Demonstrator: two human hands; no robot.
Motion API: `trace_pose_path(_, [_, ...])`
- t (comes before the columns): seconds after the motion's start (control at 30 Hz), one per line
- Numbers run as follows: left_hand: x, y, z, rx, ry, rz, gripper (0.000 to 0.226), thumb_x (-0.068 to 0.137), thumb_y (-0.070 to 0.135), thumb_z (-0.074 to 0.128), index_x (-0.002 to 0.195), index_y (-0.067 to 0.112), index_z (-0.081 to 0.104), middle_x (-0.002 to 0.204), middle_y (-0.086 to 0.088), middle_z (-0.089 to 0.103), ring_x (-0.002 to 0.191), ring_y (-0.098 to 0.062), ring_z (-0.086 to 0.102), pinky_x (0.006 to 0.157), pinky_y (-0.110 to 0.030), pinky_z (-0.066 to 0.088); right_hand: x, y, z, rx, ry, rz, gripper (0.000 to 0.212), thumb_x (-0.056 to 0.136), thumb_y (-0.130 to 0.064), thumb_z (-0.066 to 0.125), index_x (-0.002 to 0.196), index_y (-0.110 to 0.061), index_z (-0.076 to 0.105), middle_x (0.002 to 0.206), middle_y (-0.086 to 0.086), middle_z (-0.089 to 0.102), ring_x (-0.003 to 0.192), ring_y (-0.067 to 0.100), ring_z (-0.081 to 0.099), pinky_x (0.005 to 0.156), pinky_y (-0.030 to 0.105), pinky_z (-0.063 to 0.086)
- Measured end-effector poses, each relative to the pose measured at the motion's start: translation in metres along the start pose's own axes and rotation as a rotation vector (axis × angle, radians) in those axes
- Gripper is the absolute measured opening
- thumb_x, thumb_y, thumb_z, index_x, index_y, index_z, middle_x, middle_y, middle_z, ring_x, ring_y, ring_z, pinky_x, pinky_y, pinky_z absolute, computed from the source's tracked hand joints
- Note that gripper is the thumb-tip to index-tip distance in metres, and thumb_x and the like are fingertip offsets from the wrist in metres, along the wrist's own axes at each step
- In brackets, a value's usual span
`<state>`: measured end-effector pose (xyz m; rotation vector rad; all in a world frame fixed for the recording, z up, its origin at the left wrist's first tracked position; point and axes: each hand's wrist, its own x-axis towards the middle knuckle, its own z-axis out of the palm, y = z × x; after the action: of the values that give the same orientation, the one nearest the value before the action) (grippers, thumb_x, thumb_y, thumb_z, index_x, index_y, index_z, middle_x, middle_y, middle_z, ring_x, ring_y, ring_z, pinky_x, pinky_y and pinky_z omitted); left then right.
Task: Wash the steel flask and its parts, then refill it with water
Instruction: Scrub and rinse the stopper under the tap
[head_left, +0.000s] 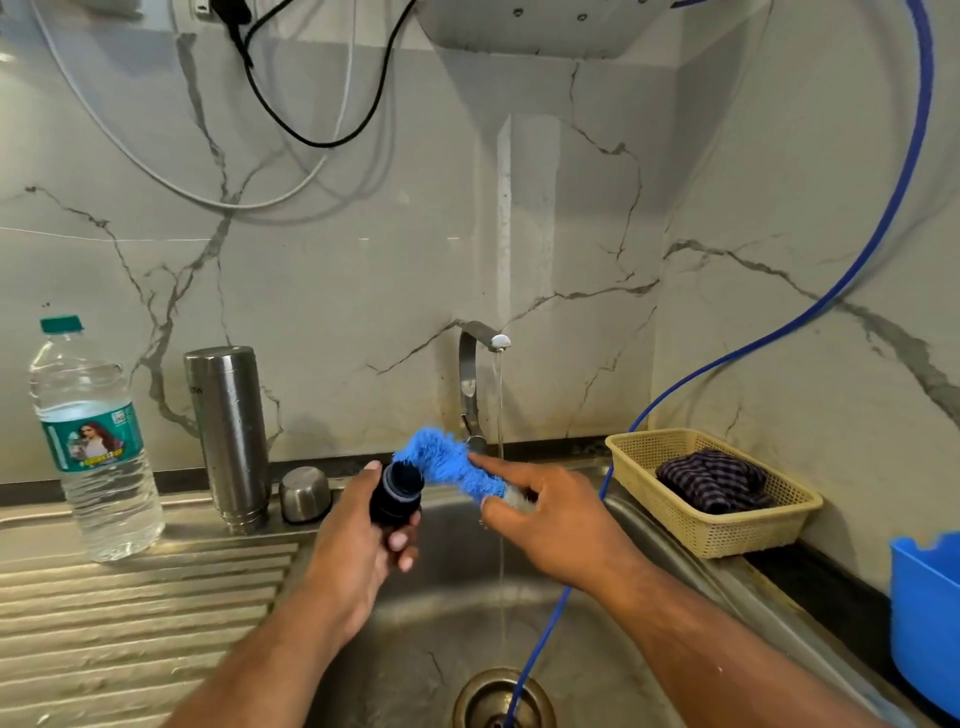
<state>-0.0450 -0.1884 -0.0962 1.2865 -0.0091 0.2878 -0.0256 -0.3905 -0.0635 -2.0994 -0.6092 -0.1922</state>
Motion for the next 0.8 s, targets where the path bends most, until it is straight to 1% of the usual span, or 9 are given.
trace_pose_path(0.13, [0.004, 0.002, -0.009, -0.178, 0.066, 0.010, 0.048, 0.108, 0.044, 0.034, 0.127, 0.007, 0.057, 0.078, -0.010, 0.053, 0.056, -0.013, 0.037, 0.049, -0.030, 0.037, 0.002, 0.002, 0.007, -0.034, -0.059, 0.049, 0.050, 0.092, -0.038, 0.065, 0.140, -0.048, 0.056, 0.104, -0.014, 0.071, 0.061, -0.001, 0.061, 0.052, 0.012, 0.046])
trace_pose_path(0.27, [0.006, 0.000, -0.012, -0.181, 0.132, 0.008, 0.042, 0.107, 0.038, 0.043, 0.135, 0.009, 0.052, 0.098, -0.013, 0.061, 0.063, -0.013, 0.048, 0.058, -0.032, 0.050, -0.001, -0.003, 0.002, -0.083, -0.097, -0.041, 0.049, 0.091, -0.036, 0.068, 0.136, -0.055, 0.057, 0.119, -0.024, 0.068, 0.059, -0.016, 0.055, 0.049, 0.008, 0.040])
trace_pose_path(0.37, [0.004, -0.003, -0.002, -0.102, 0.087, -0.016, 0.025, 0.108, 0.018, 0.044, 0.132, 0.016, 0.048, 0.103, -0.012, 0.062, 0.068, -0.015, 0.048, 0.063, -0.034, 0.051, -0.003, -0.006, 0.006, -0.115, -0.043, -0.107, 0.051, 0.090, -0.044, 0.067, 0.132, -0.069, 0.050, 0.127, -0.036, 0.062, 0.082, -0.017, 0.061, 0.067, 0.009, 0.047])
trace_pose_path(0.4, [0.002, -0.005, 0.003, -0.065, 0.052, -0.024, 0.023, 0.107, 0.014, 0.044, 0.130, 0.018, 0.049, 0.107, -0.013, 0.062, 0.070, -0.015, 0.047, 0.063, -0.034, 0.050, -0.002, -0.005, 0.008, -0.136, -0.015, -0.093, 0.051, 0.091, -0.046, 0.065, 0.132, -0.071, 0.048, 0.126, -0.036, 0.062, 0.080, -0.015, 0.062, 0.065, 0.009, 0.047])
trace_pose_path(0.47, [-0.002, -0.007, 0.010, -0.020, -0.029, -0.027, 0.024, 0.106, 0.017, 0.047, 0.130, 0.022, 0.051, 0.116, -0.014, 0.061, 0.076, -0.016, 0.046, 0.065, -0.033, 0.050, -0.001, -0.001, 0.009, -0.114, 0.013, -0.023, 0.049, 0.091, -0.046, 0.064, 0.134, -0.066, 0.050, 0.121, -0.029, 0.066, 0.061, -0.008, 0.060, 0.051, 0.011, 0.042])
trace_pose_path(0.53, [-0.006, -0.005, 0.012, -0.074, -0.051, -0.033, 0.029, 0.104, 0.020, 0.050, 0.133, 0.022, 0.052, 0.122, -0.015, 0.062, 0.078, -0.018, 0.046, 0.066, -0.033, 0.049, 0.001, 0.003, 0.007, -0.062, 0.013, 0.011, 0.048, 0.091, -0.043, 0.065, 0.135, -0.059, 0.055, 0.113, -0.024, 0.070, 0.058, -0.008, 0.058, 0.049, 0.011, 0.040])
trace_pose_path(0.6, [-0.005, -0.003, 0.009, -0.174, -0.044, -0.043, 0.038, 0.098, 0.024, 0.054, 0.136, 0.019, 0.052, 0.122, -0.014, 0.063, 0.076, -0.018, 0.047, 0.066, -0.034, 0.049, 0.002, 0.003, 0.006, -0.018, 0.009, 0.015, 0.048, 0.091, -0.038, 0.066, 0.136, -0.053, 0.058, 0.098, -0.019, 0.074, 0.052, -0.003, 0.054, 0.047, 0.011, 0.038])
trace_pose_path(0.7, [-0.006, -0.001, 0.005, -0.215, -0.091, -0.055, 0.051, 0.091, 0.031, 0.055, 0.139, 0.013, 0.051, 0.111, -0.011, 0.065, 0.069, -0.017, 0.045, 0.064, -0.034, 0.046, 0.003, 0.003, 0.007, 0.005, 0.015, 0.039, 0.048, 0.091, -0.038, 0.064, 0.137, -0.051, 0.058, 0.092, -0.017, 0.074, 0.049, 0.001, 0.048, 0.046, 0.014, 0.037])
trace_pose_path(0.8, [-0.005, 0.001, 0.006, -0.208, -0.140, -0.053, 0.051, 0.097, 0.038, 0.049, 0.138, 0.008, 0.053, 0.095, -0.011, 0.060, 0.065, -0.016, 0.043, 0.062, -0.034, 0.044, 0.004, 0.005, 0.004, 0.006, 0.032, 0.073, 0.046, 0.094, -0.038, 0.064, 0.138, -0.050, 0.058, 0.084, -0.016, 0.069, 0.046, -0.001, 0.048, 0.044, 0.012, 0.036])
